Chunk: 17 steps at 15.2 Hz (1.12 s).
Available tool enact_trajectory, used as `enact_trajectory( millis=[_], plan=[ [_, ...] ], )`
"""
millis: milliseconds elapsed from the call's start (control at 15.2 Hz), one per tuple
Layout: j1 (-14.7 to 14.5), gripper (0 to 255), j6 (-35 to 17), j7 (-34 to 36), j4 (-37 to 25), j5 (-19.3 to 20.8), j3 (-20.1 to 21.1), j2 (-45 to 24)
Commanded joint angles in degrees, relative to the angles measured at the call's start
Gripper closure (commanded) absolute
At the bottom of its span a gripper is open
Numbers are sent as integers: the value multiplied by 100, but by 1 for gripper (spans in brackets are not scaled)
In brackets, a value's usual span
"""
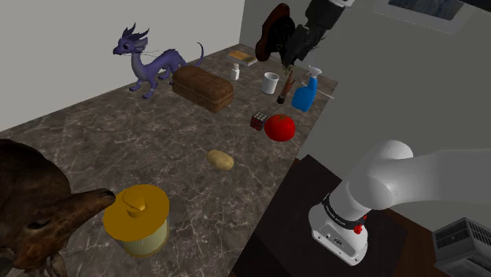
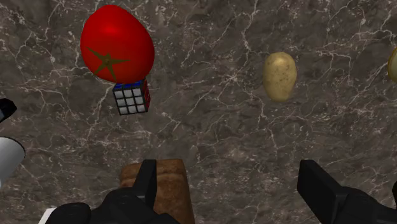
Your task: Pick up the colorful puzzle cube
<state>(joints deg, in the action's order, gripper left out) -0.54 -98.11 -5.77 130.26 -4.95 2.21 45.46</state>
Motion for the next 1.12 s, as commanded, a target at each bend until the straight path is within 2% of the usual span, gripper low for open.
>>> enact_trajectory(
  millis=[0, 528, 1056],
  plan=[
    [0, 0, 0, 0, 0, 0, 0, 0],
    [117, 0, -1728, -415, 1391, 43, -322, -154],
    [173, 0, -3657, -932, 2265, -29, -723, -1032]
  ],
)
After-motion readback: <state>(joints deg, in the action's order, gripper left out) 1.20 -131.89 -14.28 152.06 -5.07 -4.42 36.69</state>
